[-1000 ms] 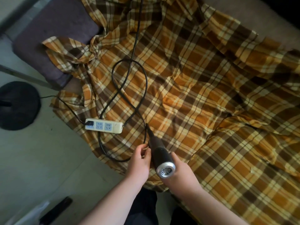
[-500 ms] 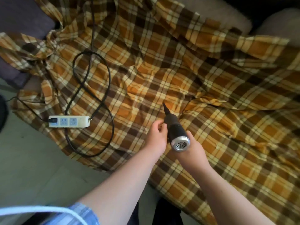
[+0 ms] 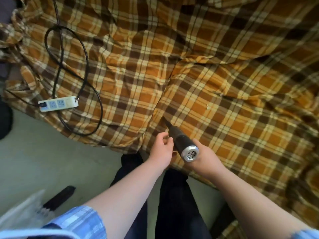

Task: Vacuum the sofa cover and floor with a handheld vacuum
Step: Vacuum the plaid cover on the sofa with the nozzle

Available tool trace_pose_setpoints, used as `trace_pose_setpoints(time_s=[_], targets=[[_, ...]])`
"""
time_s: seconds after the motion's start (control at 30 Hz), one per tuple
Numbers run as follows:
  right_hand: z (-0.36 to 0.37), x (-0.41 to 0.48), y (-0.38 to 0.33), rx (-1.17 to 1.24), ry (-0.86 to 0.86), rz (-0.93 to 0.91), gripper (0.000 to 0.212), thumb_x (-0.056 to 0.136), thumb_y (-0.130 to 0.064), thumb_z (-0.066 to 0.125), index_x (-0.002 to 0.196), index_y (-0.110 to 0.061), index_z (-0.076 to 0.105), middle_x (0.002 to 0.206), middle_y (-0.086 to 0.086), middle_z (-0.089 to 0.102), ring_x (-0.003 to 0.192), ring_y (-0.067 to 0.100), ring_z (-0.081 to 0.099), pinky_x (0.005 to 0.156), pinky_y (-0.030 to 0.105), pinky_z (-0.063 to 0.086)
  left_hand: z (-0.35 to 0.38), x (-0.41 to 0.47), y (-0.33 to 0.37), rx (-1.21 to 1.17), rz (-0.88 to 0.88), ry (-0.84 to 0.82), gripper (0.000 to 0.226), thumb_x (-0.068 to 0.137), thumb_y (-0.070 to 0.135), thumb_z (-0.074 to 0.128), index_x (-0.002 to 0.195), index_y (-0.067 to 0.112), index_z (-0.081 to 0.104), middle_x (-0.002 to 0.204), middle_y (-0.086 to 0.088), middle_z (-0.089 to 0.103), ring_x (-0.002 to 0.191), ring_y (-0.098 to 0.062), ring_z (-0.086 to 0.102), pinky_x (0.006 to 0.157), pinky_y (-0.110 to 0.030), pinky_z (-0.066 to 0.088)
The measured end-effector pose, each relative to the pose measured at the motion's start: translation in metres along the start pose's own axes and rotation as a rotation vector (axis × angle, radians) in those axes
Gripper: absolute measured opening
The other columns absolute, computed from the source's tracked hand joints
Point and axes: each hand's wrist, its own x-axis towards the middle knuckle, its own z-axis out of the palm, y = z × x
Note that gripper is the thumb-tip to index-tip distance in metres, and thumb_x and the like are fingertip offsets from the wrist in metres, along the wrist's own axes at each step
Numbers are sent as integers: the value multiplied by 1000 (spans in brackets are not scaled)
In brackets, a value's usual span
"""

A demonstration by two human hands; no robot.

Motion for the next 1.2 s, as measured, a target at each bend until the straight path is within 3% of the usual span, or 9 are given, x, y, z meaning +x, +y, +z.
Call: trace_pose_setpoints(time_s=[0.13, 0.23, 0.37, 0.47, 0.57, 0.73, 0.83, 0.9, 1.2], targets=[[5, -19, 19, -9, -22, -13, 31, 71, -46, 72, 83, -43, 44, 76, -12, 67, 68, 9, 67, 57, 28, 49, 10, -21, -12, 38, -20, -21, 27, 104, 24, 44, 131, 23, 48, 115, 9, 55, 68, 10, 56, 49, -6, 42], [3, -23, 28, -22, 5, -5, 34, 75, -42, 74, 82, -40, 40, 76, -10, 67, 68, 14, 67, 57, 30, 48, 20, -24, -10, 45, -12, -38, 25, 104, 20, 44, 128, 22, 49, 113, 6, 57, 79, 1, 59, 49, -5, 44], [-4, -30, 34, 58, 83, 11, 33, 79, -38, 72, 82, -39, 39, 76, -7, 65, 67, 14, 64, 55, 28, 44, 34, -28, 3, 59, 15, -56, 29, 103, 28, 45, 131, 31, 50, 122, 4, 62, 93, -10, 68, 76, -27, 58], [-7, -30, 34, 104, 135, 33, 27, 82, -37, 67, 85, -35, 41, 77, -5, 66, 65, 17, 64, 54, 31, 45, 42, -30, 15, 101, 52, -79, 32, 103, 34, 42, 134, 35, 48, 117, 9, 61, 90, -3, 64, 89, -36, 54], [-4, -29, 35, 160, 170, 60, 24, 81, -39, 66, 90, -34, 44, 77, -4, 68, 66, 19, 66, 55, 37, 52, 44, -32, 22, 72, 76, -104, 34, 104, 30, 43, 138, 29, 48, 120, 8, 61, 86, 3, 60, 80, -28, 53], [-1, -22, 33, 276, 262, 127, 28, 80, -43, 67, 97, -34, 46, 79, -5, 68, 66, 17, 66, 51, 30, 44, 50, -30, 29, 67, 129, -154, 37, 103, 27, 46, 140, 26, 50, 135, 5, 59, 100, -3, 61, 93, -29, 53], [-6, -19, 33, 340, 323, 151, 27, 82, -43, 67, 98, -35, 47, 82, -7, 69, 68, 13, 65, 52, 26, 40, 58, -26, 39, 106, 179, -189, 36, 104, 28, 46, 140, 25, 51, 131, 10, 57, 104, -1, 57, 75, -11, 48], [-11, -18, 34, 372, 360, 160, 28, 83, -43, 67, 103, -34, 48, 84, -8, 68, 71, 12, 66, 52, 25, 41, 65, -22, 45, 139, 215, -204, 38, 104, 27, 45, 141, 23, 50, 131, 7, 57, 108, -4, 54, 71, -9, 41], [-22, -27, 43, 411, 382, 182, 30, 84, -44, 69, 106, -36, 49, 87, -10, 67, 74, 7, 65, 54, 23, 44, 81, -19, 46, 210, 222, -233, 37, 103, 32, 47, 139, 28, 51, 138, 2, 57, 121, -14, 56, 104, -38, 48]])
